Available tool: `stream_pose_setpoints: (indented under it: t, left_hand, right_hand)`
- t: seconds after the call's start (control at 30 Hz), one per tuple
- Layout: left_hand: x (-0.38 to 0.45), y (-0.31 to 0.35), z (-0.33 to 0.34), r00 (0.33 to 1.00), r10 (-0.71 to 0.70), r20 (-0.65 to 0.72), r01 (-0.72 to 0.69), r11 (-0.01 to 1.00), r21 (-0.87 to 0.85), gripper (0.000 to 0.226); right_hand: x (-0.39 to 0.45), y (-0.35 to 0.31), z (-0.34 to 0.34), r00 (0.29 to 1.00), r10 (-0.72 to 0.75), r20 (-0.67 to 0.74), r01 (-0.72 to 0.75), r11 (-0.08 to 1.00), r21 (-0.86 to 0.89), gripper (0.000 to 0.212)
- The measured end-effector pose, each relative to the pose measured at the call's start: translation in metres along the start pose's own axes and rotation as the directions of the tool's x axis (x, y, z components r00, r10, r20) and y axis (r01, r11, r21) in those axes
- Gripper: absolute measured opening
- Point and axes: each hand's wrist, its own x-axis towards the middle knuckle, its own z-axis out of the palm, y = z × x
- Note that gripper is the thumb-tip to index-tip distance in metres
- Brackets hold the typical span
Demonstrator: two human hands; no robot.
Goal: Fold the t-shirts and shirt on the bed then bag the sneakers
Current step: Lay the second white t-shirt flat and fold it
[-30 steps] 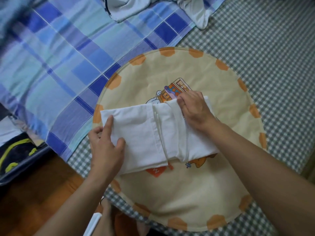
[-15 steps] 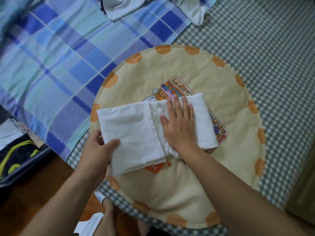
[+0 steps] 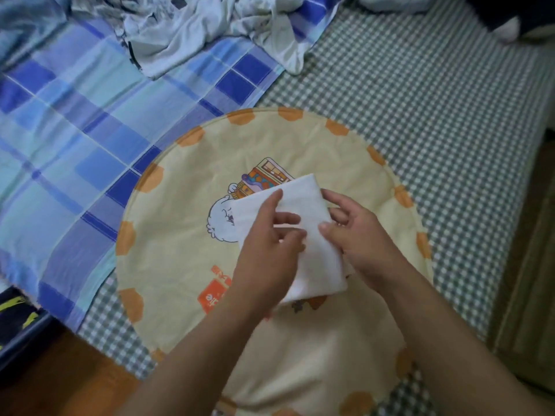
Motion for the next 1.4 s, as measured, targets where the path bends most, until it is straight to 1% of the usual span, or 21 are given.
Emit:
stream_pose_setpoints:
  t: [0.07,0.17,0.3,0.37,0.43,0.53,0.63,0.67,0.73,0.83,0.87,0.93,1.03,1.13,1.17,1.23,1.27,1.3,1.33,1.37,1.4]
  left_hand:
    - [0.018,-0.009,-0.013,0.988,0.115,-0.103,-0.088,0.967,0.241,0.054]
    - [0.032,-0.031,-0.033,0.949,0.285,-0.134,-0.167,0.815,0.555,0.048]
    - [0.046,-0.059,-0.032,0.917,0.392,0.065,-0.260,0.467,0.845,0.047]
    - [0.063,-0.060,-0.025,0.887,0.415,0.202,-0.346,0.308,0.886,0.051]
    - [0.087,-0.053,-0.018,0.878,0.402,0.261,-0.368,0.217,0.904,0.049]
    - [0.118,-0.041,-0.010,0.916,0.325,0.236,-0.312,0.206,0.928,0.031]
    - [0.131,-0.033,0.000,0.971,0.198,0.132,-0.203,0.401,0.893,0.021]
    - [0.131,-0.033,0.002,0.975,0.195,0.106,-0.179,0.413,0.893,0.018]
    - [0.127,-0.038,0.000,0.947,0.306,0.098,-0.192,0.293,0.936,0.014]
    - [0.103,-0.051,0.001,0.797,0.555,0.238,-0.342,0.090,0.935,0.039]
    - [0.094,-0.056,0.005,0.756,0.581,0.300,-0.405,0.055,0.913,0.045]
    - [0.080,-0.073,0.015,0.781,0.492,0.384,-0.456,0.032,0.889,0.052]
    - [0.086,-0.102,0.020,0.884,0.341,0.321,-0.363,0.067,0.929,0.062]
    - [0.094,-0.101,0.027,0.899,0.337,0.280,-0.324,0.081,0.943,0.060]
    - [0.089,-0.097,0.028,0.904,0.362,0.228,-0.294,0.138,0.946,0.061]
    - [0.063,-0.089,0.024,0.913,0.408,-0.019,-0.160,0.399,0.903,0.063]
    - [0.048,-0.091,0.018,0.924,0.335,-0.183,-0.052,0.588,0.808,0.065]
    - [0.032,-0.094,0.011,0.939,0.154,-0.307,0.076,0.779,0.623,0.068]
    - [0.019,-0.096,0.006,0.932,-0.078,-0.354,0.214,0.907,0.363,0.068]
    - [0.009,-0.093,0.003,0.898,-0.295,-0.327,0.340,0.936,0.092,0.061]
    - [0.004,-0.091,0.000,0.865,-0.430,-0.257,0.430,0.901,-0.061,0.049]
  right_hand:
    - [0.014,0.010,-0.006,0.990,-0.031,-0.134,0.018,0.995,-0.096,0.058]
    - [0.028,0.023,-0.011,0.972,-0.079,-0.223,0.032,0.978,-0.206,0.057]
    - [0.038,0.043,0.001,0.913,-0.178,-0.366,-0.010,0.889,-0.457,0.056]
    - [0.035,0.045,0.009,0.884,-0.232,-0.406,-0.016,0.853,-0.521,0.049]
    - [0.026,0.046,0.011,0.884,-0.204,-0.420,-0.067,0.834,-0.547,0.045]
    - [0.000,0.056,0.013,0.892,-0.091,-0.444,-0.194,0.809,-0.555,0.039]
    - [-0.003,0.075,0.008,0.838,-0.178,-0.515,-0.176,0.806,-0.565,0.031]
    - [0.001,0.081,0.005,0.823,-0.220,-0.523,-0.161,0.793,-0.587,0.029]
    - [0.013,0.088,0.002,0.815,-0.280,-0.508,-0.173,0.718,-0.674,0.026]
    - [0.016,0.084,0.005,0.761,-0.422,-0.492,-0.202,0.567,-0.798,0.032]
    - [0.016,0.075,0.009,0.722,-0.509,-0.469,-0.129,0.566,-0.814,0.038]
    - [0.024,0.062,0.017,0.687,-0.637,-0.350,0.073,0.539,-0.839,0.042]
    - [0.062,0.079,0.015,0.849,-0.519,-0.103,0.164,0.443,-0.882,0.055]
    - [0.096,0.100,-0.011,0.944,-0.330,0.002,0.135,0.381,-0.915,0.063]
    - [0.103,0.103,-0.018,0.948,-0.317,0.019,0.138,0.356,-0.924,0.062]
    - [0.104,0.098,-0.021,0.944,-0.329,0.001,0.119,0.341,-0.933,0.061]
    - [0.099,0.096,-0.019,0.943,-0.331,-0.040,0.081,0.345,-0.935,0.060]
    - [0.092,0.096,-0.015,0.933,-0.346,-0.099,0.030,0.351,-0.936,0.059]
    - [0.083,0.097,-0.010,0.921,-0.356,-0.159,-0.019,0.367,-0.930,0.059]
    - [0.075,0.100,-0.006,0.908,-0.359,-0.217,-0.061,0.400,-0.914,0.058]
    - [0.066,0.099,-0.002,0.916,-0.296,-0.271,-0.106,0.473,-0.875,0.057]
